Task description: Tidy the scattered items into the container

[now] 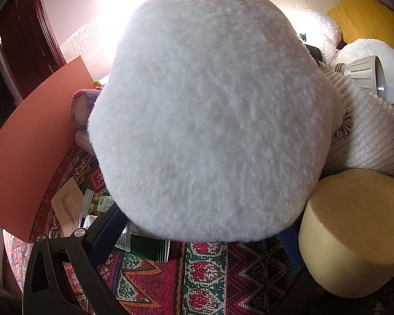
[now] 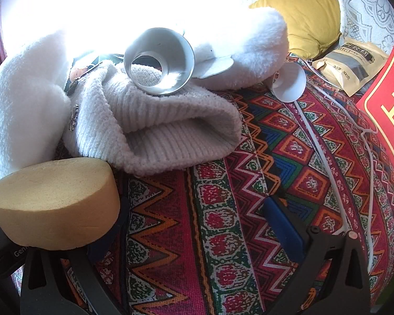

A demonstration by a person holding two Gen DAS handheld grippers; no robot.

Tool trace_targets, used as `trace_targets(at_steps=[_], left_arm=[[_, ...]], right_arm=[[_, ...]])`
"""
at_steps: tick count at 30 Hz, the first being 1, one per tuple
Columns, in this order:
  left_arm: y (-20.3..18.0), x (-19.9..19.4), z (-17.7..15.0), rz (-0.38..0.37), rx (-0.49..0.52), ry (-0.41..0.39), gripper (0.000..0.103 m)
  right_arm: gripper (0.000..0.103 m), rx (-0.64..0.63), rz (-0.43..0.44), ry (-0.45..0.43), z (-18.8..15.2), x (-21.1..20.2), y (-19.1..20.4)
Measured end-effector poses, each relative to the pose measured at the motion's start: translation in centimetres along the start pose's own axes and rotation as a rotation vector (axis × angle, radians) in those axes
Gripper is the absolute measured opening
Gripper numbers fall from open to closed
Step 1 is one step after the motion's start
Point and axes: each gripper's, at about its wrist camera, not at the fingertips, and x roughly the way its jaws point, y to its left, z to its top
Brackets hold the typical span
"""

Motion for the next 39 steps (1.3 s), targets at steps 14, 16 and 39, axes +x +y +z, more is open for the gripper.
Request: trace_targets(at_steps=[14, 16, 39], left_arm=[[3.3, -1.5, -0.5, -0.223, 0.130, 0.118, 0.103], [5.6, -3.4, -1.6, -0.331, 0.065, 0.143, 0.103], [1.6, -3.0, -0.4, -0.977, -0.381, 0.226, 0.103]], right_arm=[[0.102, -0.004, -0.024, 0.029, 0.2, 0.0, 0.2], [0.102, -0.019, 0.037, 0.083, 0.0, -0.7, -0.6], [0.068, 0.725, 0.828, 0.297, -4.1, -1.1, -7.4]])
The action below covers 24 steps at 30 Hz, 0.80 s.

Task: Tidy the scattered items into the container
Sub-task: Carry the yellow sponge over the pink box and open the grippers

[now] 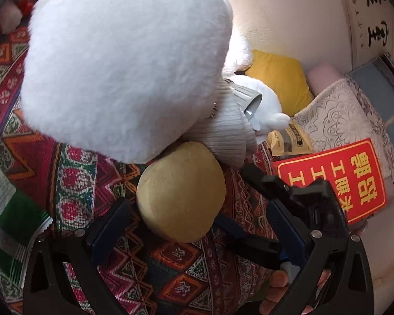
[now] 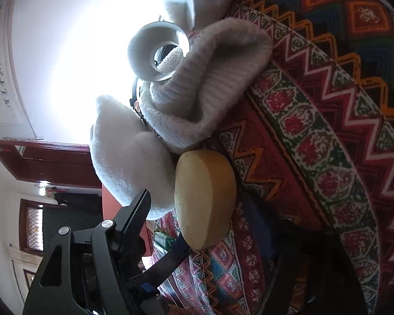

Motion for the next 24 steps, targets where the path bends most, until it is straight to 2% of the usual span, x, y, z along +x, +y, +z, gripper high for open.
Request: trace_targets(at_steps=[1, 2, 3, 4, 5, 6, 8, 10, 13, 15, 17, 21, 24], left_arm=[[-0.3, 0.4, 0.1, 0.010, 0.009, -0.007, 0.103], [-0.5, 0.8, 0.1, 0.019, 0.020, -0.011, 0.102], [-0.7, 1.0, 0.1, 0.036, 0.036, -0.012, 0.101], [-0.9, 1.0, 0.0, 0.066, 0.055, -0.016, 0.092], [-0.9, 0.9, -0.1, 0.102, 0.075, -0.019, 0.076], [-0.7, 0.7, -0.2, 0.129, 0.088, -0.020, 0.067], [0.1, 0.1, -0.1, 0.104, 0.056, -0.020, 0.052], [0.7, -0.8, 0.2, 0.078, 0.016, -0.026, 0.046], [-0.2, -3.2, 0.4, 0.078, 0.048, -0.078, 0.045], [-1.4, -5.2, 0.6, 0.078, 0.077, -0.124, 0.044], [-2.5, -7.3, 1.0, 0.065, 0.102, -0.170, 0.040], [-3.9, -12.4, 1.4, 0.046, 0.153, -0.268, 0.038], [-4.5, -17.1, 1.9, 0.064, 0.184, -0.369, 0.038]], right_arm=[[0.064, 0.005, 0.000, -0.005, 0.2, 0.2, -0.1], [0.052, 0.013, -0.008, -0.005, 0.4, 0.3, -0.3], [0.034, 0.021, -0.018, -0.001, 0.5, 0.6, -0.6], [0.030, 0.037, -0.023, 0.009, 0.4, 0.6, -1.1], [0.031, 0.053, -0.007, 0.003, 0.3, 0.3, -1.4], [0.030, 0.057, 0.001, 0.003, 0.3, 0.1, -1.5], [0.030, 0.061, 0.001, 0.000, 0.2, -0.4, -1.7], [0.030, 0.095, 0.016, 0.007, 0.2, -0.7, -2.1], [0.029, 0.120, 0.089, 0.033, -0.5, -1.0, -1.8], [0.029, 0.079, 0.133, 0.033, -1.2, -1.8, -0.3], [0.029, 0.041, 0.193, 0.028, -1.8, -2.8, 1.3], [0.028, 0.022, 0.334, 0.039, -3.3, -4.2, 3.6], [0.025, -0.027, 0.419, 0.062, -4.7, -4.1, 7.0]])
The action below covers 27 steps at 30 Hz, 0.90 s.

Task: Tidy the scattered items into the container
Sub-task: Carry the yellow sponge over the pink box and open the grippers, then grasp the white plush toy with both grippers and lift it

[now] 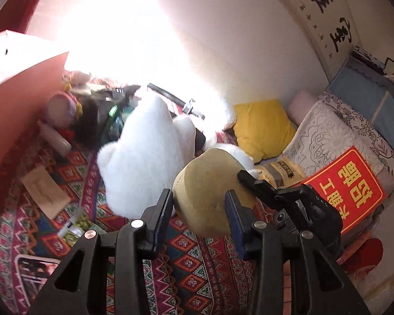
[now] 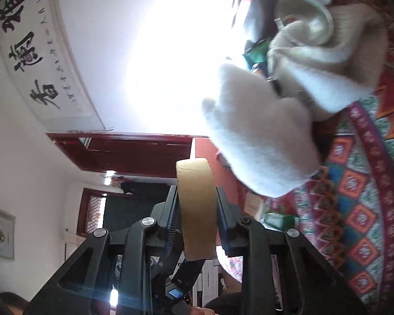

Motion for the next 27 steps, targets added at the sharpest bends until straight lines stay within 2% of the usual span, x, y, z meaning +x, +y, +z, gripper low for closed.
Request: trace_targets(at_steps=[2, 6, 10, 11, 12, 13, 14, 15, 17, 20, 23, 27], left_arm=[[0.5, -2.9, 1.9, 0.016, 0.015, -0.067, 0.038], [4.5, -8.8, 5.8, 0.074, -0.001, -0.187, 0.039], [10.0, -13.0, 10.2, 0.192, -0.041, -0.300, 0.040], [11.6, -13.9, 11.3, 0.233, -0.049, -0.331, 0.045], [13.2, -14.7, 12.3, 0.286, -0.056, -0.359, 0.050], [14.7, -15.4, 12.9, 0.353, -0.065, -0.386, 0.065], [16.3, -16.1, 13.2, 0.419, -0.076, -0.408, 0.077], [17.7, -16.7, 13.3, 0.470, -0.093, -0.424, 0.080], [20.3, -17.2, 13.1, 0.508, -0.144, -0.423, 0.081], [21.6, -15.8, 12.8, 0.482, -0.169, -0.352, 0.081], [19.5, -13.4, 12.3, 0.486, -0.084, -0.295, 0.082], [14.9, -9.4, 11.2, 0.426, 0.012, -0.212, 0.085]], right_arm=[[0.025, -0.071, 0.024, 0.035, -0.1, 3.1, 1.8], [0.025, -0.200, 0.043, 0.131, -1.0, 9.1, 6.6], [0.025, -0.306, 0.036, 0.228, -3.7, 19.0, 10.6], [0.029, -0.317, 0.026, 0.251, -4.0, 23.4, 12.5], [0.044, -0.331, 0.000, 0.284, -4.9, 26.2, 13.0], [0.062, -0.350, -0.049, 0.307, -5.7, 28.6, 13.4], [0.096, -0.370, -0.122, 0.296, -6.5, 30.4, 13.5], [0.099, -0.394, -0.189, 0.260, -7.1, 31.4, 13.6], [0.098, -0.464, -0.242, 0.254, -7.7, 31.9, 13.9], [0.098, -0.575, -0.292, 0.238, -7.2, 29.6, 15.1], [0.098, -0.649, -0.361, 0.158, -5.4, 25.3, 15.5], [0.098, -0.674, -0.450, 0.000, -2.6, 16.6, 13.8]])
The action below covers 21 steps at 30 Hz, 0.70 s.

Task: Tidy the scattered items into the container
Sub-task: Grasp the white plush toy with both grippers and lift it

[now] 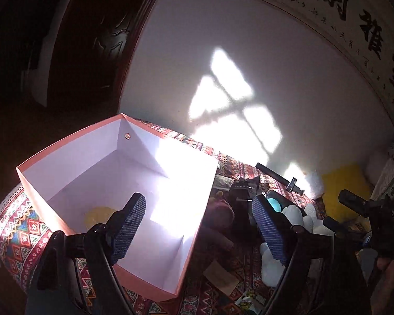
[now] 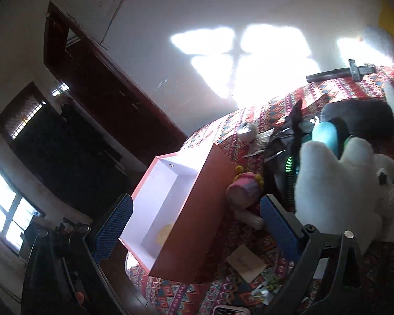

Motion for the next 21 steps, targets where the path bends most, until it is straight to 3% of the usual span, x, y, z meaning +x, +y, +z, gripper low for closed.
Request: trace_targets(at_steps=[3, 5, 8, 9, 12, 15, 18, 21], left_arm=[[-5.2, 2.8, -1.0, -0.044, 0.078, 0.092, 0.091], [-8.5, 6.6, -2.5, -0.146, 0.129, 0.210, 0.095], [-12.8, 11.6, -4.6, -0.183, 0.200, 0.381, 0.095], [-13.8, 12.7, -5.0, -0.193, 0.197, 0.400, 0.095], [-14.8, 14.8, -5.9, -0.240, 0.121, 0.415, 0.095], [-14.9, 17.1, -7.5, -0.232, 0.079, 0.459, 0.095], [-14.9, 19.5, -8.4, -0.219, 0.056, 0.511, 0.095], [-14.9, 21.0, -8.4, -0.246, 0.057, 0.514, 0.096]], right_arm=[[0.098, 0.051, -0.087, -0.080, -0.8, -4.7, -5.4], [0.099, 0.108, -0.150, -0.130, -2.2, -7.6, -9.6], [0.099, 0.278, -0.271, -0.111, -3.4, -9.6, -16.0], [0.099, 0.355, -0.262, -0.099, -3.4, -9.9, -18.1], [0.099, 0.557, -0.063, -0.079, -4.2, -9.7, -22.7], [0.099, 0.681, 0.010, -0.022, -5.4, -8.5, -25.0], [0.099, 0.681, 0.058, 0.068, -5.8, -6.2, -25.2], [0.100, 0.622, 0.081, 0.171, -6.0, -2.9, -24.1]])
